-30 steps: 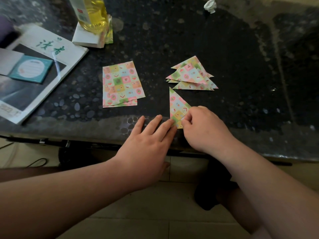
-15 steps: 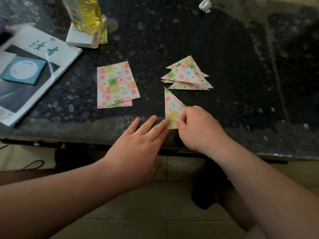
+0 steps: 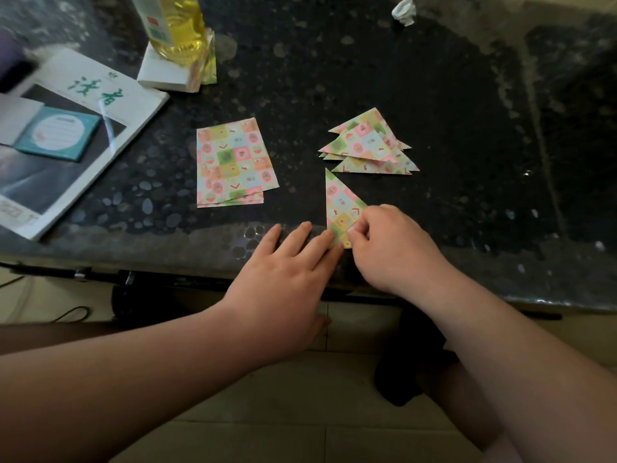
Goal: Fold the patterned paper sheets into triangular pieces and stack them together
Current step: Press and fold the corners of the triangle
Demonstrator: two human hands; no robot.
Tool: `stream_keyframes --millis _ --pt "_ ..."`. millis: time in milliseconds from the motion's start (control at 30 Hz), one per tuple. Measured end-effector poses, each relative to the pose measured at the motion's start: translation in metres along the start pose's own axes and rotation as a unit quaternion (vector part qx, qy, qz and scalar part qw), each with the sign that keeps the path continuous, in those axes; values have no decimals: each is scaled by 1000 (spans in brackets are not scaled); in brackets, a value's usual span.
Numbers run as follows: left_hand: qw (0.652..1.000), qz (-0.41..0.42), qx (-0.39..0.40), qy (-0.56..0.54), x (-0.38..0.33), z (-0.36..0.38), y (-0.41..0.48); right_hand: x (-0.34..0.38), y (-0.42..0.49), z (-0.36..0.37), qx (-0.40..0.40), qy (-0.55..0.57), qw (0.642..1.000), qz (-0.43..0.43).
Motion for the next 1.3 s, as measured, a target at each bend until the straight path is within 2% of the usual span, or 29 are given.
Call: stream_keyframes --millis 133,267,333,500,733,933,1300 --pt "1000 3 -16 25 -1 -6 3 0 -1 0 -1 2 1000 3" --pt "997 4 18 74 -6 -2 7 -1 -1 1 7 10 1000 8" --pt "996 10 4 88 -12 -10 8 -2 -1 0 8 11 1000 8" --pt "994 23 26 106 -17 -8 13 -1 0 -1 -1 12 1000 -5" --pt "992 22 50 111 -21 -10 11 -21 1 -25 4 106 994 34" --pt "993 18 55 101 -23 -13 11 -14 -3 -6 121 152 979 63" --pt "994 19 68 84 -20 -15 12 -25 -1 14 137 211 959 128"
Point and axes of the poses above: each hand's wrist, its own y-axis towards the middle knuckle, its own z-axis out of the palm, x = y × z, the point moved 10 cm from there along y, towards the middle knuckle
